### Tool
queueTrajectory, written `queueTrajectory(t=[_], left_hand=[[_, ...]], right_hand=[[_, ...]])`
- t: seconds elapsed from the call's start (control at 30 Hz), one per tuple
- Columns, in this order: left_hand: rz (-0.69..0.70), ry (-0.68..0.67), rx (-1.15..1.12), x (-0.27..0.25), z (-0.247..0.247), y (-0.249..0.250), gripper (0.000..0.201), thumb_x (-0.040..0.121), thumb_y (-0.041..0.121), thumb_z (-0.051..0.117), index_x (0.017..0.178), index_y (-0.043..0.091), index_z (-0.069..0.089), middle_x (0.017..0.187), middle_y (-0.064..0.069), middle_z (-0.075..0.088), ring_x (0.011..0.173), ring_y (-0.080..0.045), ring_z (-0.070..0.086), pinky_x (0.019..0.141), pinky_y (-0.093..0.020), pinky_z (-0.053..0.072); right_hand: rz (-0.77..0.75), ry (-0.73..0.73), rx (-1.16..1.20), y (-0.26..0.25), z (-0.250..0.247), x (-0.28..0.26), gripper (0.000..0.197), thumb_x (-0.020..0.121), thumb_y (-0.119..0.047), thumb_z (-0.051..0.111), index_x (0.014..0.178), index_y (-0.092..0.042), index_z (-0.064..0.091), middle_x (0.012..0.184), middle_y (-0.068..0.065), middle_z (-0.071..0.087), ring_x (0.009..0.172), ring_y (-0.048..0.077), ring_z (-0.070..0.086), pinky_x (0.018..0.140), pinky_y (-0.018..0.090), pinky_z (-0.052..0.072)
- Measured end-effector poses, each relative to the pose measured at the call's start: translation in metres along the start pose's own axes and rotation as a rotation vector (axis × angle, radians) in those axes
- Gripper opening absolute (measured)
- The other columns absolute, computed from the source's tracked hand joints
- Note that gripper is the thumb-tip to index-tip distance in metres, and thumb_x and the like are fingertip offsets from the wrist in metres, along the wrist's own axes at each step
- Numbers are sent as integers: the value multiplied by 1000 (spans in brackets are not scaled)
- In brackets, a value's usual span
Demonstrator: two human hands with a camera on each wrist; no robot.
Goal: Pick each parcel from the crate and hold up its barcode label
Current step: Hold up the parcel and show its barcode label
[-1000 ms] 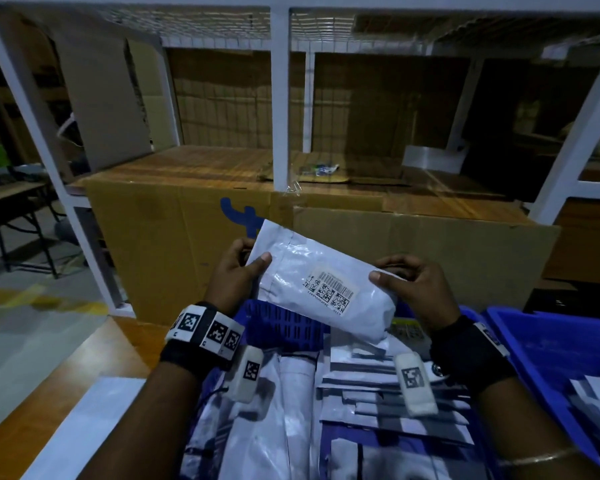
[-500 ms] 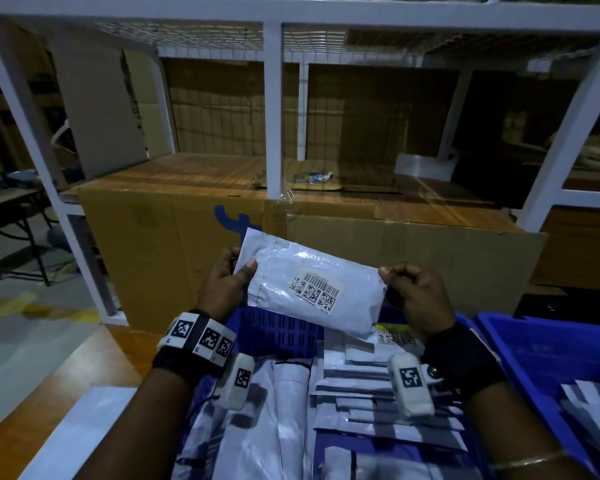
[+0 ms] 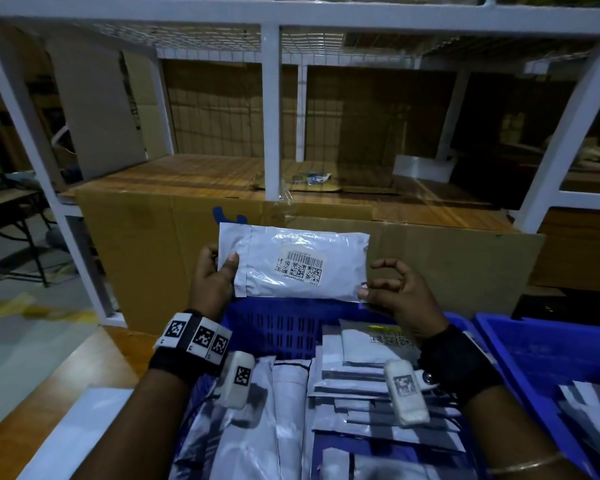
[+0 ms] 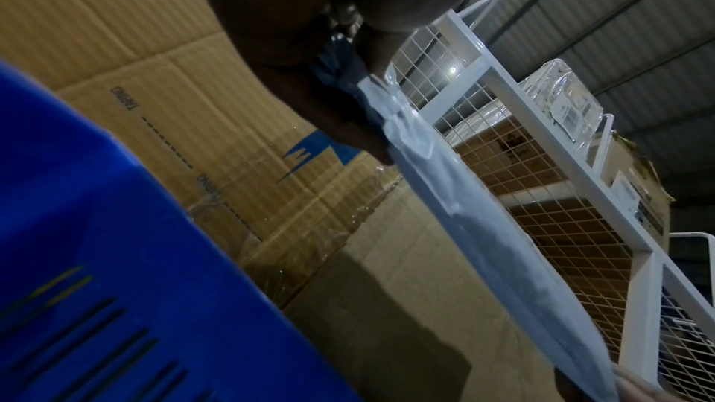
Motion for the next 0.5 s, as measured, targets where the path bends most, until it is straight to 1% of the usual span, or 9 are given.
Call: queueTrajectory(t=[0.1, 0.13, 0.2, 0.23, 0.27, 0.3, 0.33, 0.4, 0.5], left_hand=[[13, -15, 11, 1, 1, 1, 9, 97, 6, 53, 91, 13, 54, 86, -5, 65, 74, -16, 64, 64, -31, 53], [15, -40, 13, 1, 2, 2, 8, 97, 6, 53, 90, 11, 55, 82, -3, 67, 72, -16, 64, 63, -30, 52], [4, -83, 15, -1, 6, 4, 13, 96, 7, 55, 83, 8, 57, 64, 6, 65, 56, -8, 61, 51, -22, 47], [-1, -96, 16, -2, 7, 5, 16, 94, 9, 57, 78, 7, 57, 58, 6, 63, 50, -7, 58, 47, -20, 44], [-5, -105, 14, -3, 8, 5, 20, 93, 13, 60, 75, 6, 57, 57, 3, 62, 51, -11, 58, 48, -22, 44], [-4, -118, 11, -2, 9, 4, 22, 92, 16, 61, 74, 4, 60, 62, -2, 65, 56, -16, 61, 52, -25, 47], [1, -132, 6, -2, 8, 3, 21, 93, 15, 60, 77, 3, 64, 69, -6, 69, 64, -21, 65, 58, -29, 52], [0, -130, -4, -2, 7, 1, 17, 95, 12, 57, 90, 1, 69, 82, -9, 74, 76, -23, 70, 65, -32, 56], [7, -115, -3, -1, 5, 0, 21, 96, 11, 56, 99, -7, 67, 85, -9, 74, 78, -22, 70, 65, -30, 57]], right_hand=[[-46, 34, -20, -2, -4, 1, 44, 74, 14, 73, 107, -11, 58, 75, 11, 68, 76, 24, 67, 68, 34, 60], [-60, 50, -29, -2, -5, 2, 43, 74, 15, 72, 106, -11, 58, 74, 10, 67, 76, 25, 67, 69, 35, 60], [-82, 68, -46, -1, -9, 3, 42, 76, 16, 70, 106, -11, 59, 79, 16, 66, 80, 31, 65, 73, 45, 59], [-89, 68, -51, -1, -10, 4, 42, 76, 17, 70, 106, -11, 59, 82, 21, 65, 82, 33, 64, 77, 51, 58], [-94, 63, -56, -1, -10, 4, 43, 76, 17, 70, 107, -10, 59, 84, 24, 64, 82, 35, 64, 78, 54, 57], [-98, 59, -59, 0, -10, 4, 43, 76, 17, 69, 107, -10, 59, 85, 25, 64, 80, 35, 64, 78, 54, 57], [-105, 56, -61, 0, -10, 4, 43, 75, 18, 69, 107, -10, 59, 83, 24, 65, 78, 35, 64, 75, 51, 57], [-115, 51, -54, -1, -11, 5, 44, 75, 18, 69, 106, -11, 59, 74, 15, 66, 69, 31, 64, 67, 41, 60], [-109, 24, -45, 0, -14, 7, 44, 75, 18, 69, 108, -10, 59, 65, 4, 65, 62, 22, 64, 61, 33, 58]])
Point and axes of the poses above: each hand's wrist, its own x-axis towards the middle knuckle, its own z-axis out of the palm, y = z × x, the point moved 3 cm from there along x, towards the middle knuckle
